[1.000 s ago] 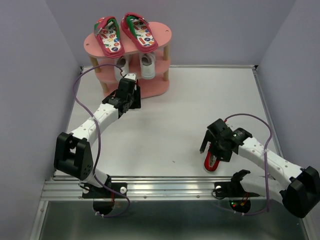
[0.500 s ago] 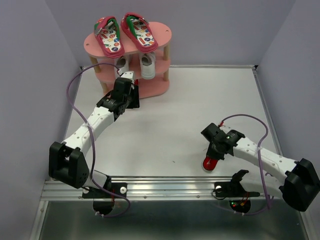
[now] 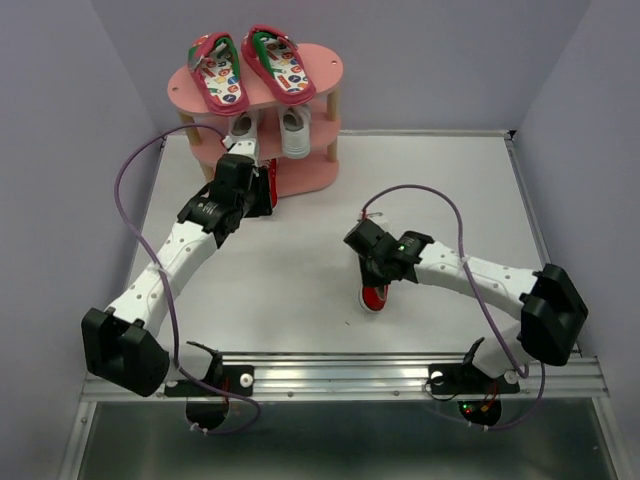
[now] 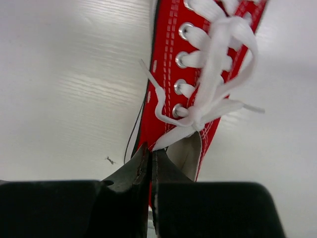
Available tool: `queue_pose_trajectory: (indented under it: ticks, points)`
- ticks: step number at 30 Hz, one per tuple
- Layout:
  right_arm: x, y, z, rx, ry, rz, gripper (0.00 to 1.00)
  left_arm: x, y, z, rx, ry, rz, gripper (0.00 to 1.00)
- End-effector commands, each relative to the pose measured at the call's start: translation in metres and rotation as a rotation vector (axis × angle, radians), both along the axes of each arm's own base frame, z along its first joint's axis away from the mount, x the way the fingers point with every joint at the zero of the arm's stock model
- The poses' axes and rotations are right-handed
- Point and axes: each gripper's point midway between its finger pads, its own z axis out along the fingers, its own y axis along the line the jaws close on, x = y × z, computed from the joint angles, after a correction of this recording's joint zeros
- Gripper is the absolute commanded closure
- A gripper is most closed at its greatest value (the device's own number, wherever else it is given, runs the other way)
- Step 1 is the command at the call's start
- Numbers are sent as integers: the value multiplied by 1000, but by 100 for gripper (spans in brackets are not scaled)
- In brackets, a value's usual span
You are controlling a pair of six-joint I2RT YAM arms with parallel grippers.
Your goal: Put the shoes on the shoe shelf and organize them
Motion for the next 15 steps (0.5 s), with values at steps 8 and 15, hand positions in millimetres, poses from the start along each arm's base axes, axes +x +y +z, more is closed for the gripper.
queue_pose_trajectory:
  ticks: [8,15]
  points:
    - [38,79,6,-61,-182,365,99,-13,8,70,-107,-158,62,41]
    - [29,91,19,15,-207,398,40,-11,5,61,-123,-147,58,41]
